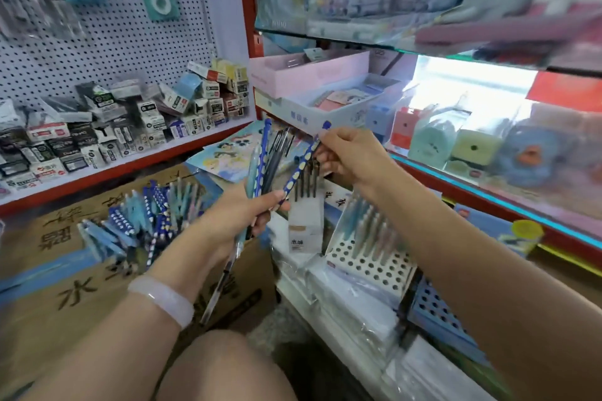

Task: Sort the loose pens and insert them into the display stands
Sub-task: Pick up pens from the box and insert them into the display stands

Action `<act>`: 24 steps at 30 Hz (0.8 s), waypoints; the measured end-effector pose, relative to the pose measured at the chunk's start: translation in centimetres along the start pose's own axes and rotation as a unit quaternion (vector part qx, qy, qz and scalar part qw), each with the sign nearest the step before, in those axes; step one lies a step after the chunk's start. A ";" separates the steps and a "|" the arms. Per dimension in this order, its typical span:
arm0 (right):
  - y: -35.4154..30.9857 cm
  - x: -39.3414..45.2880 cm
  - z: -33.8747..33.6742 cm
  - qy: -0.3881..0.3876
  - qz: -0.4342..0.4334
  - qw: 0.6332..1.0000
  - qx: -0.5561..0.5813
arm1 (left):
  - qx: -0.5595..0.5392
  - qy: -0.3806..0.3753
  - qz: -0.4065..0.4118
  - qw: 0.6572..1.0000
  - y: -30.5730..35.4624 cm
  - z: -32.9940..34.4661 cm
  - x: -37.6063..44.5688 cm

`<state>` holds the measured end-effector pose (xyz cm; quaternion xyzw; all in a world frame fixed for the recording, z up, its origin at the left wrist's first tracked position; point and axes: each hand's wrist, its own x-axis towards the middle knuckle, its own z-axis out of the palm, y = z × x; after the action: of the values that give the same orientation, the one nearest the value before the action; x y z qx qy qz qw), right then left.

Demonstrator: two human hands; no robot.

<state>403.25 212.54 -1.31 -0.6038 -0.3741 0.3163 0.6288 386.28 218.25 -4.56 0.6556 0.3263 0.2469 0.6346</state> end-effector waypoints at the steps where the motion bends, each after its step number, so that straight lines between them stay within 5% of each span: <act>1: -0.2 -0.4 -1.1 0.010 -0.001 1.000 -0.019 | -0.004 -0.007 -0.003 1.000 -0.2 1.1 0.2; 9: 2.0 -4.9 -12.6 0.162 -0.025 0.967 -0.196 | -0.048 -0.008 -0.053 0.997 -5.0 9.0 1.9; 13: 6.2 -8.2 -17.7 0.205 -0.004 0.885 -0.418 | -0.088 -0.025 -0.076 0.993 -7.3 11.0 2.6; 24: 13.0 -11.8 -19.0 0.175 0.071 0.838 -0.513 | -0.095 -0.036 -0.106 0.989 -9.5 11.7 3.5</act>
<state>414.01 193.46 -15.14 -0.9099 -0.3226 0.0119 0.2604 396.08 212.82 -15.20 0.5625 0.3458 0.1842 0.7280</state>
